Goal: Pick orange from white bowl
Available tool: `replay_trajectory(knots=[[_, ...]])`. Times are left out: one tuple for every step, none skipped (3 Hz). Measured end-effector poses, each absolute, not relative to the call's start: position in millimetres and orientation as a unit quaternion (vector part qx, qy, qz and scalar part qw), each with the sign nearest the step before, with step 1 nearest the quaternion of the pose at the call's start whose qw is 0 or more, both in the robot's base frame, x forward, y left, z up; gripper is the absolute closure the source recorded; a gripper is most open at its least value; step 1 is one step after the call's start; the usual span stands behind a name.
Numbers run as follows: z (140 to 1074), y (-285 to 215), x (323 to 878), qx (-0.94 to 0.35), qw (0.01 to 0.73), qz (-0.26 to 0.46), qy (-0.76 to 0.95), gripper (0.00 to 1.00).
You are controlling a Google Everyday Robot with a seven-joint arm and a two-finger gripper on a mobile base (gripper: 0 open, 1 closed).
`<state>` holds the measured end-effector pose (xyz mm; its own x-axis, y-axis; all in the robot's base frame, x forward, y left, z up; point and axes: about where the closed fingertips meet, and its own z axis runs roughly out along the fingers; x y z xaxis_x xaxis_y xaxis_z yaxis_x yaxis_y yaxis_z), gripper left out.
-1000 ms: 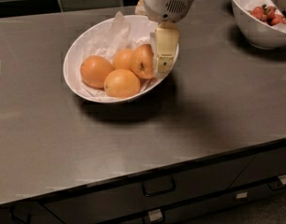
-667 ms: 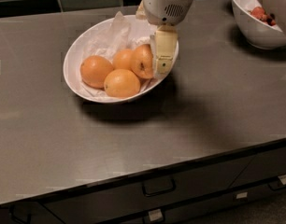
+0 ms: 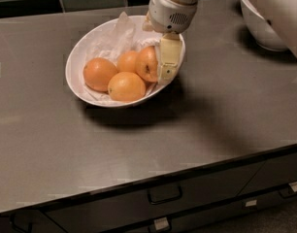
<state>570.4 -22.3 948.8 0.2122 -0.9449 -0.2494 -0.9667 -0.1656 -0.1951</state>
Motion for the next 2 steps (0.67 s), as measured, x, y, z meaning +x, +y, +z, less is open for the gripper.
replay_trajectory(knots=[[948.6, -22.2, 570.5, -0.763, 0.156, 0.035, 0.627, 0.08], [941.5, -19.2, 574.1, -0.763, 0.152, 0.039, 0.627, 0.10]])
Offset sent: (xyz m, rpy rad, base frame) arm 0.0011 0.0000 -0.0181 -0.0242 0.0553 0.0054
